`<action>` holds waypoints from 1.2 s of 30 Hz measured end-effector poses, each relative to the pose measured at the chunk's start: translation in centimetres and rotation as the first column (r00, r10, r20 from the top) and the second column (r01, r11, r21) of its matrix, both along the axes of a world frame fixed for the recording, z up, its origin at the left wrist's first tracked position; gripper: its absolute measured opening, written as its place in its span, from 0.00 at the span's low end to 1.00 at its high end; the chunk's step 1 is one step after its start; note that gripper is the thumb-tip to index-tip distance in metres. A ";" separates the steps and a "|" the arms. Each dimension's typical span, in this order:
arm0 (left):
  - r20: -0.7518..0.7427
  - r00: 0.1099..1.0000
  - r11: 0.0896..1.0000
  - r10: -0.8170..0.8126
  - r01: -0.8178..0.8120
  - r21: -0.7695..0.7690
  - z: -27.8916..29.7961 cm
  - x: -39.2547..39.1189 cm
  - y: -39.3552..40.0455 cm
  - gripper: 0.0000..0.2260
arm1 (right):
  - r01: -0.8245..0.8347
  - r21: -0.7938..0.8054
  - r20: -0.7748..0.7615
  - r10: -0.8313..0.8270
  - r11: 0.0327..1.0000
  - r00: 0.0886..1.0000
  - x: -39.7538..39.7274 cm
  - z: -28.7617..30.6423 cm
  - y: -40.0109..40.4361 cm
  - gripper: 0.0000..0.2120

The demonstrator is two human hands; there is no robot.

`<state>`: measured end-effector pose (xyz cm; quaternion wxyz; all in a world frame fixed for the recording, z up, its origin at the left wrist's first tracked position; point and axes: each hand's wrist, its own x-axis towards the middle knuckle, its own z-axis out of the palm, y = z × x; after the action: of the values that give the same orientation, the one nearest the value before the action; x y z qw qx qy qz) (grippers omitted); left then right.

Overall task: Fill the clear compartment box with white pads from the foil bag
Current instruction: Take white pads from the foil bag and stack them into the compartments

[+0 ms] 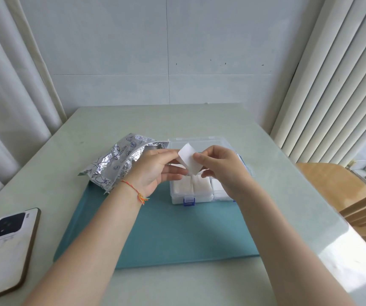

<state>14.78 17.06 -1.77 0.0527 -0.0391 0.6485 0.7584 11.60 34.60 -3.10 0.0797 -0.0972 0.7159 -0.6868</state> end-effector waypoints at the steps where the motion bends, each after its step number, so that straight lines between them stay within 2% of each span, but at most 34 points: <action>1: -0.003 1.000 1.000 0.003 -0.003 0.014 0.0 0.0 0.1 0.11 | 0.000 -0.003 0.003 0.000 1.000 1.000 0.0 0.0 0.0 0.09; 7: -0.007 1.000 0.999 0.006 -0.005 0.051 -0.1 0.0 0.2 0.15 | 0.003 -0.009 0.007 -0.003 1.000 1.000 0.0 -0.1 0.0 0.09; 12: 0.013 1.000 0.996 0.027 -0.028 0.081 0.0 -0.4 0.2 0.10 | 0.024 0.010 -0.002 -0.024 1.000 1.000 0.1 0.0 -0.1 0.09; 18: -0.023 0.998 0.998 0.059 -0.059 0.029 -0.6 -0.3 0.3 0.04 | 0.045 0.023 -0.009 -0.045 0.999 0.999 0.2 -0.1 -0.1 0.09; 21: -0.057 0.997 0.995 0.058 -0.062 -0.077 -0.7 -0.4 0.4 0.03 | 0.024 0.027 -0.010 -0.023 0.999 1.000 0.1 0.1 0.0 0.07; 24: -0.093 0.995 0.958 0.019 -0.045 -0.285 -0.5 -0.7 0.2 0.04 | -0.022 0.124 -0.031 0.026 0.992 0.999 -0.3 0.4 0.9 0.09; 27: -0.097 0.994 0.905 -0.041 -0.005 -0.426 0.1 -1.1 0.8 0.02 | -0.024 0.224 -0.096 0.046 0.974 0.994 -0.5 1.0 1.8 0.08; 31: -0.175 0.984 0.877 -0.024 -0.063 -0.476 0.5 -1.8 2.8 0.05 | 0.033 0.344 -0.183 0.033 0.938 0.983 -0.3 1.6 3.0 0.06; 34: -0.217 0.976 0.871 0.000 -0.106 -0.479 0.1 -2.4 4.2 0.06 | 0.046 0.382 -0.176 0.023 0.923 0.984 -0.3 1.7 4.3 0.05; 36: -0.236 0.972 0.829 -0.008 -0.125 -0.545 -0.6 -2.8 4.4 0.03 | 0.077 0.355 -0.135 -0.031 0.932 0.990 -0.5 1.5 5.4 0.05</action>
<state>11.94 21.49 -2.37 -0.0591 0.0145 0.8408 0.5379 11.09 40.01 -1.57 0.0314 -0.1047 0.8353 -0.5389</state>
